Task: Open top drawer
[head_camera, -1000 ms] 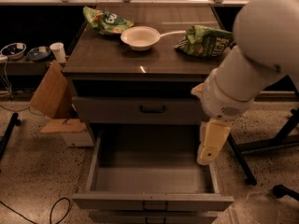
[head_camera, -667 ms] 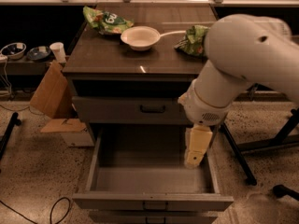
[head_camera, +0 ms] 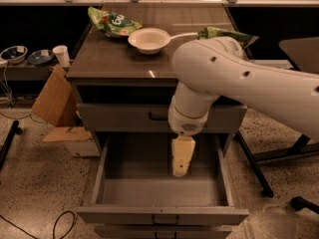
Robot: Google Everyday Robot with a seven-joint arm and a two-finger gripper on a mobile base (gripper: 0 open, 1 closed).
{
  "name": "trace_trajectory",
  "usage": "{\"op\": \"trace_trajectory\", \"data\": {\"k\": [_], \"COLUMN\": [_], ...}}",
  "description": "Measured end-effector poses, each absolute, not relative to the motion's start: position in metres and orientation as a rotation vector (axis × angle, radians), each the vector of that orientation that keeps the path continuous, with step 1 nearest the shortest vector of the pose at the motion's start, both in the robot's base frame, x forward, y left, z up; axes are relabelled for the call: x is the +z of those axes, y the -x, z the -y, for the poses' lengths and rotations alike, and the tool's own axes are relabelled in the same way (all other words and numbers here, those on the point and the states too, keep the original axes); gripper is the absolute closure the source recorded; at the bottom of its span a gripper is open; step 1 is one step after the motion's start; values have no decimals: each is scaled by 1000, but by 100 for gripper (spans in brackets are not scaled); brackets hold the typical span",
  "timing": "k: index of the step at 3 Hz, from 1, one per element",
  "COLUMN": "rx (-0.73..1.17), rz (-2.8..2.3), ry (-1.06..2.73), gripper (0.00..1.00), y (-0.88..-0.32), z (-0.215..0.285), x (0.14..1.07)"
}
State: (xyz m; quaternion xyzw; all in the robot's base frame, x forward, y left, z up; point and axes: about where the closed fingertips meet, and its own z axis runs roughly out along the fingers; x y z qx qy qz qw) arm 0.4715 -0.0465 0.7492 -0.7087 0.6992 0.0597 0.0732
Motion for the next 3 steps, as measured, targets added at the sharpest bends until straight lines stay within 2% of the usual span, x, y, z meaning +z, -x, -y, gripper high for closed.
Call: {"op": "trace_trajectory", "data": {"k": [3], "rx": [-17], "rz": [-2164], "ry": [2174], "gripper": [0], "y": [-543], "z": [4], "x": [713]}}
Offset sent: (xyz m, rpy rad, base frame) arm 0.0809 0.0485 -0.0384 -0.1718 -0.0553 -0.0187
